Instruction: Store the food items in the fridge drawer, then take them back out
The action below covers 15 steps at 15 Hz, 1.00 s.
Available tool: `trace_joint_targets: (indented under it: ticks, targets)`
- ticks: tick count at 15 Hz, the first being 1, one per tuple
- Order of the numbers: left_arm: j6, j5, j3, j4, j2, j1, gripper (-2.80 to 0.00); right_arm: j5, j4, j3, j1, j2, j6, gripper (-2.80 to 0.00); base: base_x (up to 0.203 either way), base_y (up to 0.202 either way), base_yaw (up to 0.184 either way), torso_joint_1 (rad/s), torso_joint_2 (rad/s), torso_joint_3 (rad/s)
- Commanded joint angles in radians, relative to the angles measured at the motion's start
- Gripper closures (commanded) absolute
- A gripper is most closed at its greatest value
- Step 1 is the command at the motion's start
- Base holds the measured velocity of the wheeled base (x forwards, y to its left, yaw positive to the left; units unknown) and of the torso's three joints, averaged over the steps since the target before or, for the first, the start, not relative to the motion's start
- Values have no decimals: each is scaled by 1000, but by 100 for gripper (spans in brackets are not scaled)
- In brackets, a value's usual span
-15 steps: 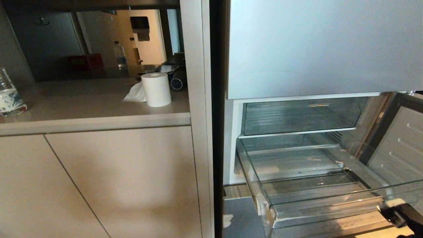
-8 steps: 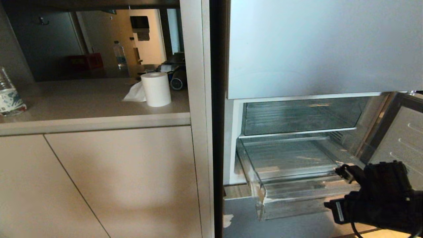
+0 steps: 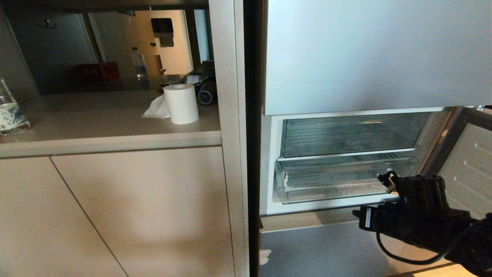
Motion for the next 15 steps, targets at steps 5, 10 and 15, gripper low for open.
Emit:
trace_joint_targets:
  ticks: [5, 10, 15]
  targets:
    - [0, 0, 0, 0, -2, 0, 0, -36, 16, 194, -3, -457, -41, 0, 0, 0, 0, 0, 0, 0]
    - [0, 1, 0, 0, -2, 0, 0, -107, 360, 286, -39, -1068, -113, 0, 0, 0, 0, 0, 0, 0]
    - [0, 0, 0, 0, -2, 0, 0, -90, 669, 422, -138, -1508, -217, 0, 0, 0, 0, 0, 0, 0]
